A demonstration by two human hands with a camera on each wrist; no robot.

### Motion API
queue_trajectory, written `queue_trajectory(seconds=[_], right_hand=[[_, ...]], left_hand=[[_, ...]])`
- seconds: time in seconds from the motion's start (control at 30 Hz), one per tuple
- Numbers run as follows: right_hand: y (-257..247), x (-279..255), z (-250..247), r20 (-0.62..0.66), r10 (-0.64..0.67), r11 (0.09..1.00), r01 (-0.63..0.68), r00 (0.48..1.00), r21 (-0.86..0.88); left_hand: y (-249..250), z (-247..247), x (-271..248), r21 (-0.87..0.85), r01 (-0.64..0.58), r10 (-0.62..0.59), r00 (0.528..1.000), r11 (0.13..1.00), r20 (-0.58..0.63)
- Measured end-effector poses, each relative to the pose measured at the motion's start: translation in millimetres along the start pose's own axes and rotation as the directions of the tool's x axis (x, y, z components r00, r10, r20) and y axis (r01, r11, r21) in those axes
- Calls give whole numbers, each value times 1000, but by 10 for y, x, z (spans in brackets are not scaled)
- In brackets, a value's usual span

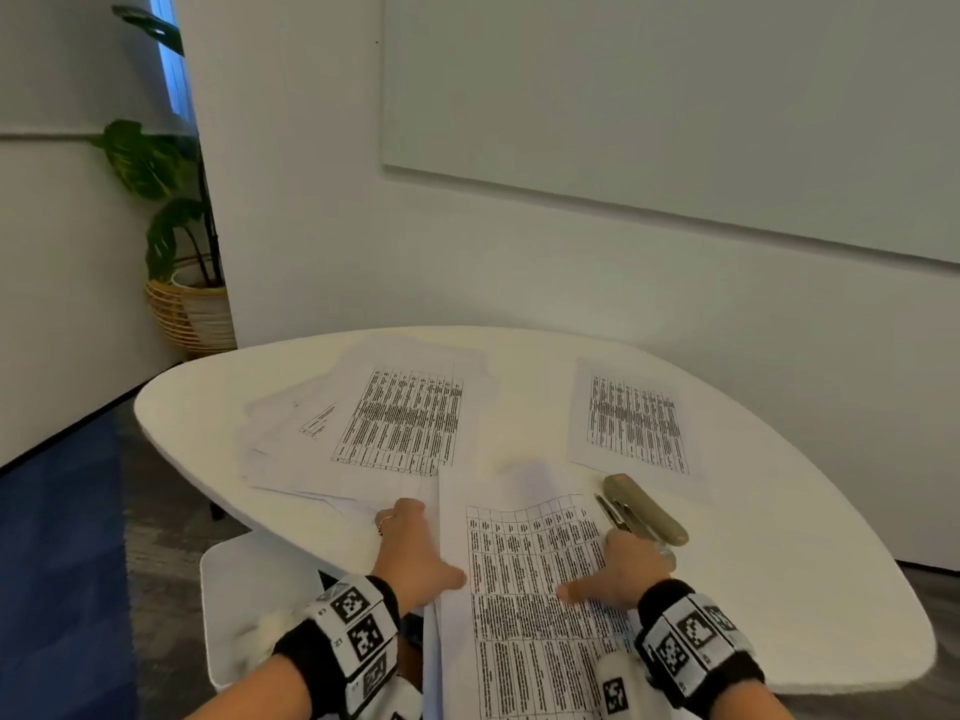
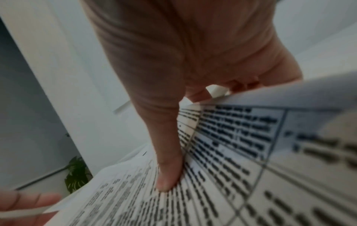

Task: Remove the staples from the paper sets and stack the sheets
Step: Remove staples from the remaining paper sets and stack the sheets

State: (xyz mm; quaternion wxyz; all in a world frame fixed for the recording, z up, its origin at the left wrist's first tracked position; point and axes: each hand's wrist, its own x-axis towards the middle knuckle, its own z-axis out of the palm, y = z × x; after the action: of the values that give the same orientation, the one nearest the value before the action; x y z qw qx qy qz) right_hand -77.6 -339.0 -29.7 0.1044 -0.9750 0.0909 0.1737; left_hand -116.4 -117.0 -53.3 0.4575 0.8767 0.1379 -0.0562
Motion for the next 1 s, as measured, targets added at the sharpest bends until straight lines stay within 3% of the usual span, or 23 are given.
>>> queue_trajectory(seconds=[0.13,0.27,0.37,0.43,0.5,0.57,0.67,0.73,0.87,1.0], right_hand=[[6,-48,-100,-4,-43,979,43,999,201],[37,-87,-298,-155,-200,851,250,968,463],[-1,-262,-623,-312,-304,636,436,900,636],[-43,-371,-850,-427,-336,500,543,839,675],[-98,-431,-1018,-543,-317,386,629,777,675],[-160,-457,-1135,-640,-269,282,695,719,662],[-239,-493,-1262,-712,-253,200,755,655,624],[-269,-497,-1285,-736,-250,159,776,629,610],[-258,-431,-1216,-737,-202,157,764,645,626],[-264,-378,-1190,-713,-193,160,738,674,655]], left_hand=[[-36,40,3,-36,-1,1,1000,999,-11],[-2,-20,-17,-26,5,-4,1000,1000,19],[86,-142,-23,-223,-73,71,997,972,-16],[214,-239,-28,-382,-183,176,983,906,-53],[423,-334,-69,-430,-324,301,946,842,-122],[671,-435,-123,-424,-465,381,884,777,-270],[964,-598,-134,-418,-596,404,789,686,-463],[1085,-703,-108,-416,-634,418,758,652,-501],[1228,-869,-115,-362,-669,494,733,650,-467],[1323,-942,-164,-316,-733,524,661,602,-536]])
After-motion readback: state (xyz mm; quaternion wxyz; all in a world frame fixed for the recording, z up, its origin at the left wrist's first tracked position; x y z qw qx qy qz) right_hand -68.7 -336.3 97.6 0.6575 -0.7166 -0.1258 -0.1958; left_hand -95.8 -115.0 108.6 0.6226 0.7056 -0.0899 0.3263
